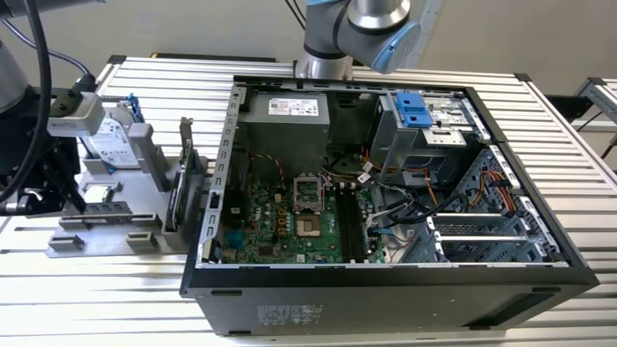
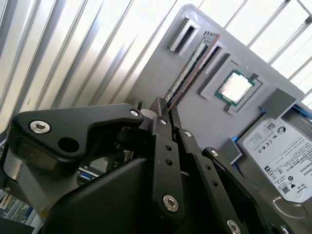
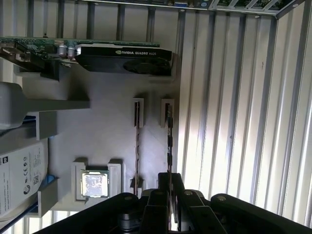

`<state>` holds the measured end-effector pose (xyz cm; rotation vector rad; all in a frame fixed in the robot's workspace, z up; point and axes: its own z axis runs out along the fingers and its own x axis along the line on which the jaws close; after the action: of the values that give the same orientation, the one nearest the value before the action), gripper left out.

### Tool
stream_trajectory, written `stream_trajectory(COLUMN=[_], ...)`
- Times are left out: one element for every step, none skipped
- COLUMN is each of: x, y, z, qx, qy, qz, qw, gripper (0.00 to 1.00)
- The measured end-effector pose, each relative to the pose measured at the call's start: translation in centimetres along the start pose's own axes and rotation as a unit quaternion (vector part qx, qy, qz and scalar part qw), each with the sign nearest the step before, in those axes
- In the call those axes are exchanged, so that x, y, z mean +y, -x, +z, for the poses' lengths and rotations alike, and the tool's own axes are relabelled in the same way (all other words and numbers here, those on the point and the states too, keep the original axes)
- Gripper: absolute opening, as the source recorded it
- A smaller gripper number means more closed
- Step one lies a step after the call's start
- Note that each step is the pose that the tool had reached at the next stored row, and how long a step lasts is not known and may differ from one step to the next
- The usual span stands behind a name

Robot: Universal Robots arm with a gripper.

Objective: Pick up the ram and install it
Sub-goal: 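Pick up the ram and move it above insertion slot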

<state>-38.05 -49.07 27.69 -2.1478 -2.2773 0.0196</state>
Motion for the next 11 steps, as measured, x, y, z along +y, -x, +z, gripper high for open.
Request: stream_trajectory(x=[0.00,0.00,0.00,0.00,0.00,0.01,0.00,0.00,0.00,0.00,0.00], y=[0.00,0.00,0.00,0.00,0.00,0.01,0.01,0.01,0.01,0.00,0.01], z=[-0.03,-0.08,-0.11,-0.14,-0.18,-0.22,-0.27,-0.34,-0.40,-0.47,-0.56], qx=[0.0001,0.0001,0.0002,0.0002,0.0001,0.0001,0.0001,0.0001,0.0001,0.0002,0.0001], qy=[0.0002,0.0002,0.0002,0.0002,0.0001,0.0001,0.0001,0.0001,0.0001,0.0002,0.0001], qz=[0.000,0.000,0.000,0.000,0.000,0.000,0.000,0.000,0.000,0.000,0.000], qw=[1.0000,1.0000,1.0000,1.0000,1.0000,1.0000,1.0000,1.0000,1.0000,1.0000,1.0000], gripper=[0.00,0.00,0.00,0.00,0.00,0.00,0.00,0.00,0.00,0.00,0.00])
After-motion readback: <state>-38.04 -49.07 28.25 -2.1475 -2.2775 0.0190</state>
